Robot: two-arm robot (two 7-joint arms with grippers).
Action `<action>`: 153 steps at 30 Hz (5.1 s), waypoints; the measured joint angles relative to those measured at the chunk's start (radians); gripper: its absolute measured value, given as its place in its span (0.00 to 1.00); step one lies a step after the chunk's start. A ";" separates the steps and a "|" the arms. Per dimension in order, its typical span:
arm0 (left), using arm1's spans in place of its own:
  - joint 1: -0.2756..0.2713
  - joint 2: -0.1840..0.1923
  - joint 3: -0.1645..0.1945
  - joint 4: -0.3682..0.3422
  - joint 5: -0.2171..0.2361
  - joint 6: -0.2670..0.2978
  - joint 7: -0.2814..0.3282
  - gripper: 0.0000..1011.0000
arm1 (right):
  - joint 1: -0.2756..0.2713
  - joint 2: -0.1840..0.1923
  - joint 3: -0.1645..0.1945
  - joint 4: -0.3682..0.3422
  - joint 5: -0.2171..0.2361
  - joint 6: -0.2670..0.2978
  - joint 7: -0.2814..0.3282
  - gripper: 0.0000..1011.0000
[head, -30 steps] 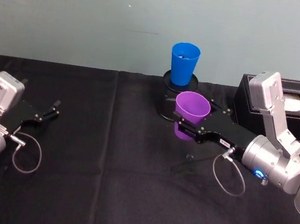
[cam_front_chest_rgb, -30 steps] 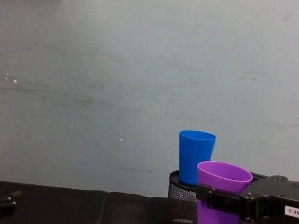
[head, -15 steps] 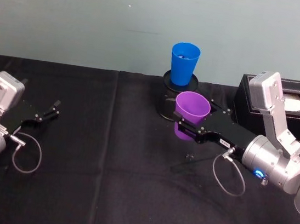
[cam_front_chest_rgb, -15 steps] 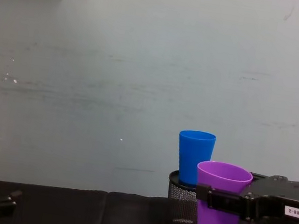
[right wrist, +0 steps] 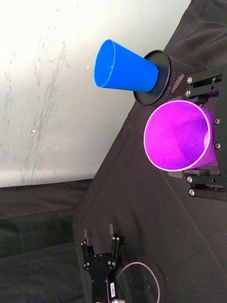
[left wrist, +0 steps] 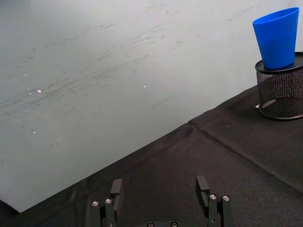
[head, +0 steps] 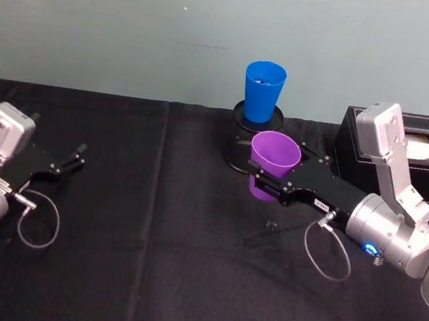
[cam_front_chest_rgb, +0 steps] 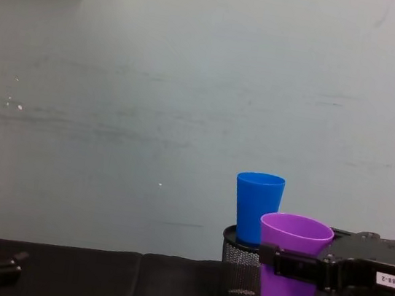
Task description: Pick up one cup with a gripper and tap it against the other cup.
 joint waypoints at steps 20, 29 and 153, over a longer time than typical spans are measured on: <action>0.000 0.000 0.000 0.000 0.000 0.000 0.000 0.99 | 0.016 0.000 -0.020 0.011 -0.019 -0.002 -0.007 0.73; 0.000 0.000 0.000 0.000 0.000 0.000 0.000 0.99 | 0.091 -0.021 -0.023 0.099 -0.023 0.026 -0.013 0.73; 0.000 0.000 0.000 0.000 0.000 0.000 0.000 0.99 | 0.278 -0.143 -0.039 0.349 0.018 0.048 -0.009 0.73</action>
